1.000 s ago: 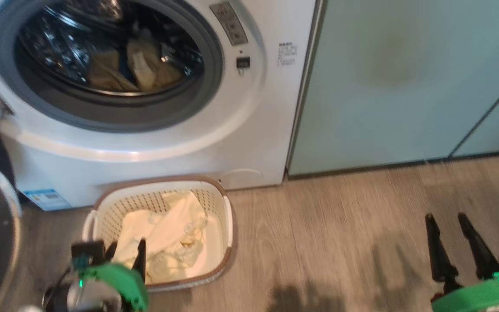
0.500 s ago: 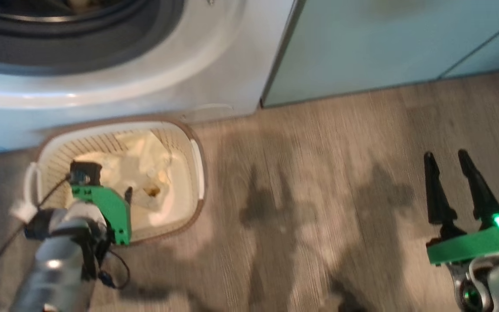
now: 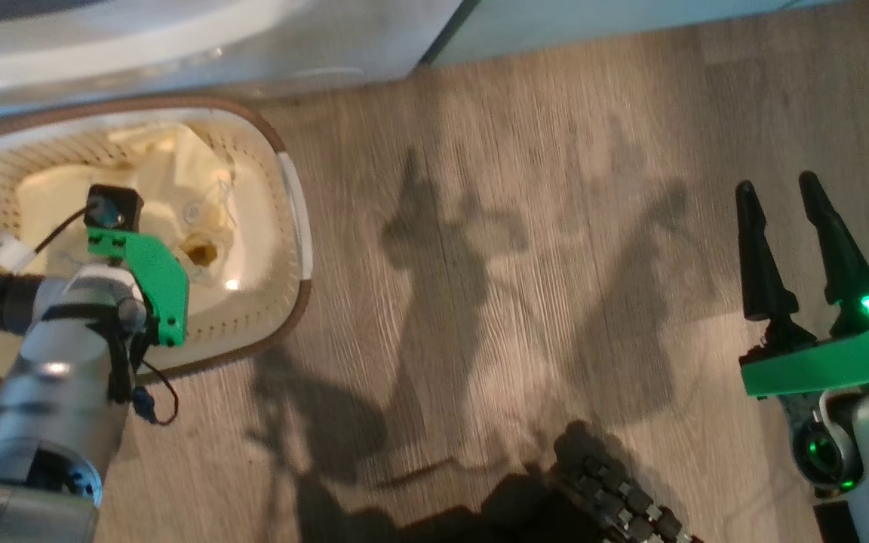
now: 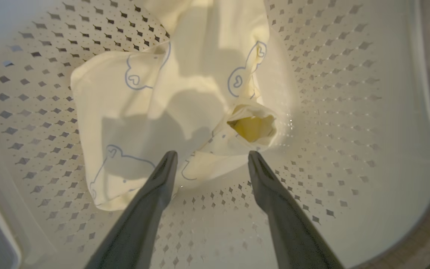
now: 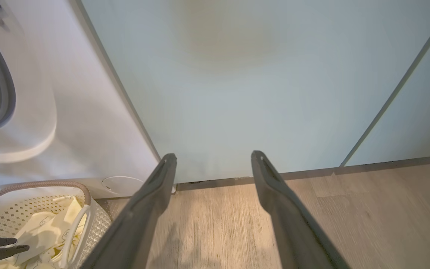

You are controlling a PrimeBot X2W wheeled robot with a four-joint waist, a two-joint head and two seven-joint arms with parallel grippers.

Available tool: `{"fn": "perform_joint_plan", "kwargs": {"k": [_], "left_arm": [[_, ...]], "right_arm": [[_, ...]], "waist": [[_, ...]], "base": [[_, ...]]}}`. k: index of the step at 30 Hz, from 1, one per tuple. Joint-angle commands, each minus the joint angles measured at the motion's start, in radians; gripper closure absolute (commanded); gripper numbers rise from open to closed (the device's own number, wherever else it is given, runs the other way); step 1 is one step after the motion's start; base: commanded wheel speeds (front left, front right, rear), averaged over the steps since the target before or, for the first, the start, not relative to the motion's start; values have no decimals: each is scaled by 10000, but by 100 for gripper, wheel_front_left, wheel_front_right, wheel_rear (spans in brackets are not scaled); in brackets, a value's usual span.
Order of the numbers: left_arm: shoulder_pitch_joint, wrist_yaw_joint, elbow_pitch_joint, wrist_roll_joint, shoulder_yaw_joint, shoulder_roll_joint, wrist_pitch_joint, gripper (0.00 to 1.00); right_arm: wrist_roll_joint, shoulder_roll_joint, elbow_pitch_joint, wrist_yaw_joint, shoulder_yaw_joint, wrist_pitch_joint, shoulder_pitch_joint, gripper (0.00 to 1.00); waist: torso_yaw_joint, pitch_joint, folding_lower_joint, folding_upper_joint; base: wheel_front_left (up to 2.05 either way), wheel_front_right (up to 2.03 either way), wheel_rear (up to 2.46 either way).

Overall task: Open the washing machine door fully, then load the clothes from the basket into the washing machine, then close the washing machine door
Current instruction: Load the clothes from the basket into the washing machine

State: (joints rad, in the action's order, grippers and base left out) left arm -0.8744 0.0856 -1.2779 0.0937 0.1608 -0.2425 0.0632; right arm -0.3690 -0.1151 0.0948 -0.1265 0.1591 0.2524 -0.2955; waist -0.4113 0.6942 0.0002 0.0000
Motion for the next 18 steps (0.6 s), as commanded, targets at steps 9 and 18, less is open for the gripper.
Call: {"fn": "perform_joint_plan", "kwargs": {"k": [9,18], "left_arm": [[-908,-399,-42,-249,122,-642,446,0],[-1378,-777,-89,-238,218,-936,562,0]], "right_arm": [[-152,56,-339,-42,285,94,-416,0],[-147,-18,-340,-42,377,94,-640,0]], "waist": [[-306,1554,-2,0],[-429,2282,-2,0]], "base": [[0,0,0],[0,0,0]]}}
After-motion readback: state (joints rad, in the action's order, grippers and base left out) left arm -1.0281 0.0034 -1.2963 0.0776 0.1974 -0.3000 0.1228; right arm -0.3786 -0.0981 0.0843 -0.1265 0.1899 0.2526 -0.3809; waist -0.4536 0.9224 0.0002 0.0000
